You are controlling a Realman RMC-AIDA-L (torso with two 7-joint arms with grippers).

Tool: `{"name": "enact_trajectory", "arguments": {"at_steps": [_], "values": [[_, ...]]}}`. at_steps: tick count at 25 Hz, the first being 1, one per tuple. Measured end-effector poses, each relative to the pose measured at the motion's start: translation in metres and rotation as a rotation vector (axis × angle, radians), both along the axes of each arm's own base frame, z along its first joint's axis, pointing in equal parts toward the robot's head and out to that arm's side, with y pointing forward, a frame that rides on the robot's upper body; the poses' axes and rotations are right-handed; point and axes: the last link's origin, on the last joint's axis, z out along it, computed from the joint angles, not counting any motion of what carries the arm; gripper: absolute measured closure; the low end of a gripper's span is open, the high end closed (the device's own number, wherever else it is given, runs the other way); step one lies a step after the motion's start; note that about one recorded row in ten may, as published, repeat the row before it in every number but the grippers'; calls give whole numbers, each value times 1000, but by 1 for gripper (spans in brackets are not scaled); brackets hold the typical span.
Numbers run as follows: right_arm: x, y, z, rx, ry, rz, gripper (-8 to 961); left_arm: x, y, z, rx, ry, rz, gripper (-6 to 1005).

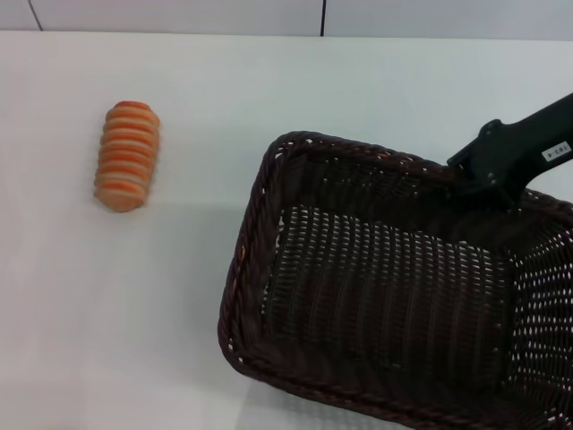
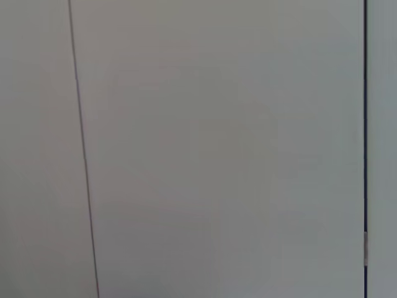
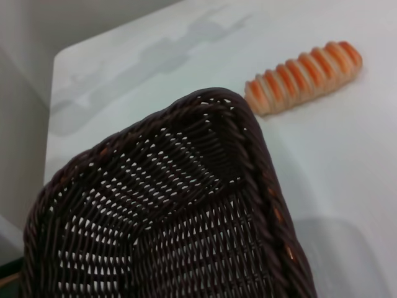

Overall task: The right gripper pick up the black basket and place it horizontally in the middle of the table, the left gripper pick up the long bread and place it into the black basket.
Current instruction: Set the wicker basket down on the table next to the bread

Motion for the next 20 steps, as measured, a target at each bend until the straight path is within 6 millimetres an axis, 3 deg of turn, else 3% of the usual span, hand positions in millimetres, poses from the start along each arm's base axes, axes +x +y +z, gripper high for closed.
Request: {"name": "enact_trajectory", "arguments": {"at_steps": [12, 20], "values": [[9, 8, -9, 56, -75, -5, 793, 6, 3, -2, -33, 45, -12, 185], [-1, 33, -15, 195, -134, 66, 794, 9, 8, -5, -55, 52, -22, 185]]}}
